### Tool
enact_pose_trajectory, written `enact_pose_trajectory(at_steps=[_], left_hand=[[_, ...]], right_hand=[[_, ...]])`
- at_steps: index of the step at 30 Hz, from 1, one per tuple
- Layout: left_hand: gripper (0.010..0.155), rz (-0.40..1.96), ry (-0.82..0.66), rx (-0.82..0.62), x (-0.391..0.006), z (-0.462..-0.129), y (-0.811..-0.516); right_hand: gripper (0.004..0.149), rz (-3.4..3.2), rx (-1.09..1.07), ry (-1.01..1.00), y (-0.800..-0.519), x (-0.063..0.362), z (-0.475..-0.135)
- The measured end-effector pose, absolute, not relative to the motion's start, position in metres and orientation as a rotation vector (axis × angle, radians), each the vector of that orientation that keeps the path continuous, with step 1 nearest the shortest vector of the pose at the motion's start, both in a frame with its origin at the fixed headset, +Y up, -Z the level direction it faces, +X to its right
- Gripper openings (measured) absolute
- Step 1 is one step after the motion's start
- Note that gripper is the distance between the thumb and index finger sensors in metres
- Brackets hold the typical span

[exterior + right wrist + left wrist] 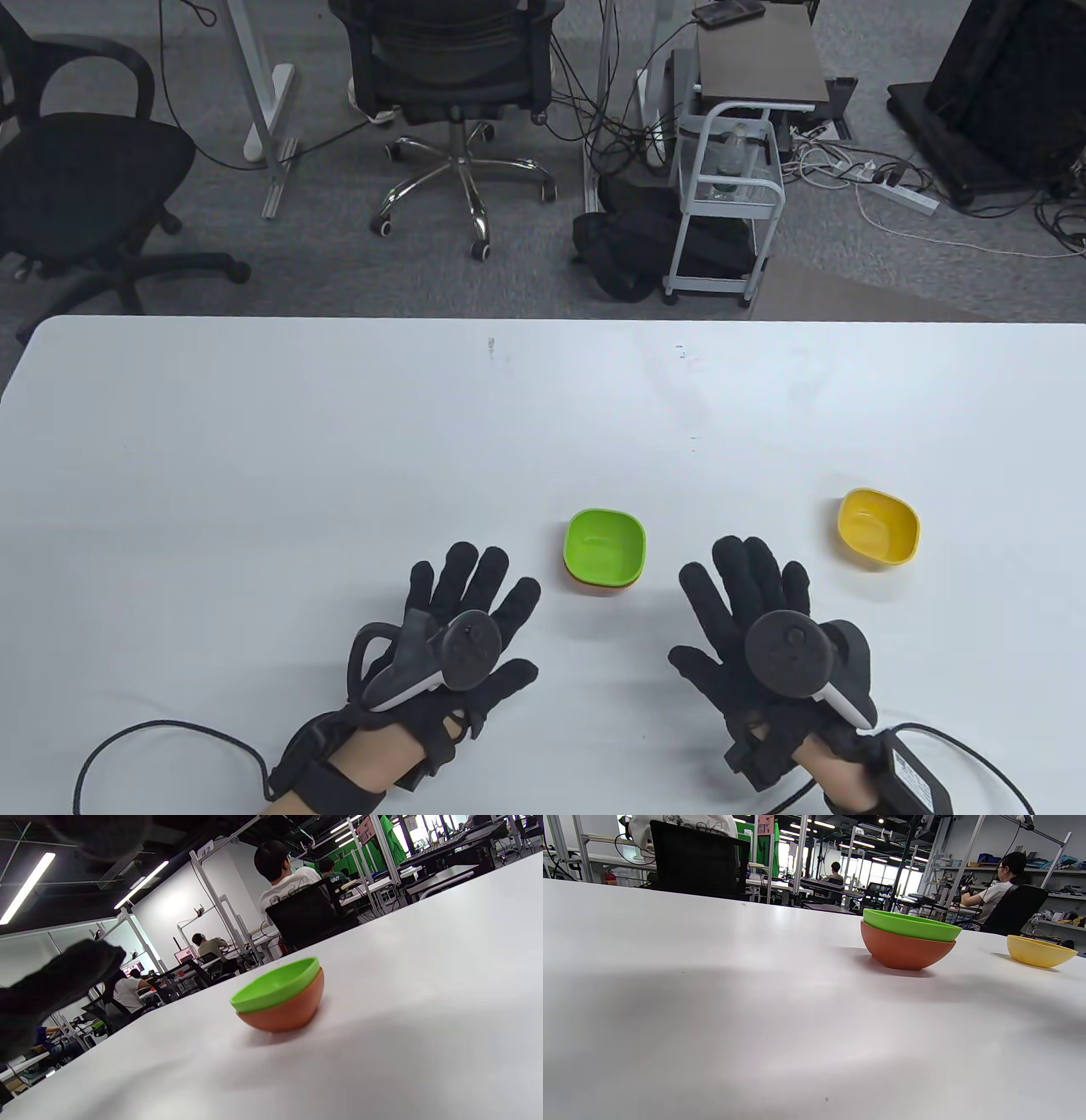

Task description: Nest small dish into small dish

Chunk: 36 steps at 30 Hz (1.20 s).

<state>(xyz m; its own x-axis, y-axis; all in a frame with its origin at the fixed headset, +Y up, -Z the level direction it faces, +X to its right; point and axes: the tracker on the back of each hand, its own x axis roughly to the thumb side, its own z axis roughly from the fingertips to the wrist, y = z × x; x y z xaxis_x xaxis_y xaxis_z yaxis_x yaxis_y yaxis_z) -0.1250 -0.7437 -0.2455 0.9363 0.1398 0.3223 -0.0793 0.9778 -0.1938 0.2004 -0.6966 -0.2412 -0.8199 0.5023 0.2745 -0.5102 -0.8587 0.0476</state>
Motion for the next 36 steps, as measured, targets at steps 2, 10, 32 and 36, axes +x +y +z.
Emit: enact_pose_trajectory(at_steps=[2,10,32,36], left_hand=[[0.08,0.113,-0.341,-0.179,-0.125,-0.246,-0.744],[0.08,0.104,-0.344,-0.165,-0.124,-0.243,-0.743],[0.08,0.111,-0.341,-0.159,-0.123,-0.241,-0.741],[0.08,0.105,-0.339,-0.158,-0.124,-0.241,-0.741]], right_hand=[[0.078,2.565,0.351,-0.089,-0.683,0.204,-0.249],[0.095,2.656,-0.122,-0.23,-0.658,0.259,-0.319],[0.066,2.555,-0.756,0.376,-0.798,0.374,-0.36],[0.062,2.578,-0.778,0.377,-0.802,0.372,-0.362]])
